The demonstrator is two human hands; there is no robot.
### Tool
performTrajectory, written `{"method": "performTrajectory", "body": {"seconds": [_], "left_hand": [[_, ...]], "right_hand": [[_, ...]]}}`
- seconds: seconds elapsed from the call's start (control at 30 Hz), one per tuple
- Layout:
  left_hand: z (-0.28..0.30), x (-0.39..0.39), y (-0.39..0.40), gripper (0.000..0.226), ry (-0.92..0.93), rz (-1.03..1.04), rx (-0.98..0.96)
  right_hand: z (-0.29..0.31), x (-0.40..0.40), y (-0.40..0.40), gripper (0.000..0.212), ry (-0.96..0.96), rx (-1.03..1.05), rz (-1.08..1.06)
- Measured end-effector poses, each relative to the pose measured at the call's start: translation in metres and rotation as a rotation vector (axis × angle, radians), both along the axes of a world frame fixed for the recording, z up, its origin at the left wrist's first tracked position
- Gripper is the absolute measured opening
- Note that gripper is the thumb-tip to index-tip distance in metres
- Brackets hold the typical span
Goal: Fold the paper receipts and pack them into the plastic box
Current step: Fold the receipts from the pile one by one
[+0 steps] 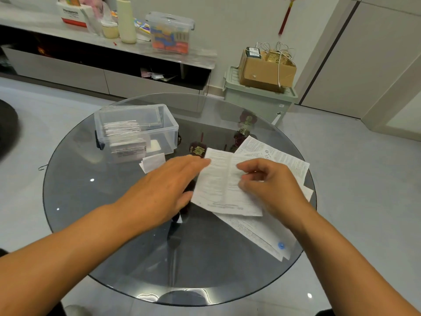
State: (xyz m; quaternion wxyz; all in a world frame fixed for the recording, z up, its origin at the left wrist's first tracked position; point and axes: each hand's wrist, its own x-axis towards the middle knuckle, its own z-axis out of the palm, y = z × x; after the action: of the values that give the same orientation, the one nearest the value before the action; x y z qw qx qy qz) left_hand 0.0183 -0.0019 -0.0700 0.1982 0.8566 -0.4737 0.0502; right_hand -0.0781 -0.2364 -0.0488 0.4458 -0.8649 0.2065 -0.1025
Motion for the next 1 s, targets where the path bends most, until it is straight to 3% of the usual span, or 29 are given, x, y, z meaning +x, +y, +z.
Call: {"method": "performTrajectory", "body": {"seconds": [0.13, 0.23, 0.4, 0.5, 0.6, 0.7, 0.77, 0.87, 1.0], "left_hand": [[-0.006, 0.005, 0.001, 0.075, -0.009, -0.093, 0.026], [-0.008, 0.009, 0.0, 0.058, 0.001, -0.096, -0.029], [-0.005, 0.012, 0.005, 0.024, 0.163, 0.02, -0.02], [-0.001, 0.009, 0.002, 0.01, 0.357, 0.053, -0.078], [0.0, 0.003, -0.002, 0.006, 0.537, 0.071, -0.168], [0.0, 0.0, -0.004, 0.032, 0.565, 0.156, -0.183], [0.0, -0.002, -0.006, 0.051, 0.559, 0.176, -0.194], [-0.002, -0.004, -0.009, 0.077, 0.509, 0.199, -0.179], [-0.006, -0.003, -0.009, 0.093, 0.446, 0.232, -0.199]], "right_hand": [[-0.003, 0.005, 0.01, 0.022, -0.009, 0.191, 0.061], [0.0, 0.007, 0.006, 0.027, 0.032, 0.261, 0.109], [0.012, -0.003, -0.013, 0.059, 0.312, -0.024, 0.405], [0.014, -0.01, -0.022, 0.059, 0.372, -0.149, 0.467], [0.004, -0.009, -0.017, 0.045, 0.288, -0.116, 0.381], [-0.007, -0.007, -0.004, 0.026, 0.129, -0.024, 0.27], [-0.011, -0.005, 0.004, 0.027, 0.085, -0.03, 0.196], [-0.012, -0.004, 0.015, 0.045, 0.096, -0.087, 0.117], [-0.01, -0.002, 0.026, 0.074, 0.16, -0.208, 0.111]]}}
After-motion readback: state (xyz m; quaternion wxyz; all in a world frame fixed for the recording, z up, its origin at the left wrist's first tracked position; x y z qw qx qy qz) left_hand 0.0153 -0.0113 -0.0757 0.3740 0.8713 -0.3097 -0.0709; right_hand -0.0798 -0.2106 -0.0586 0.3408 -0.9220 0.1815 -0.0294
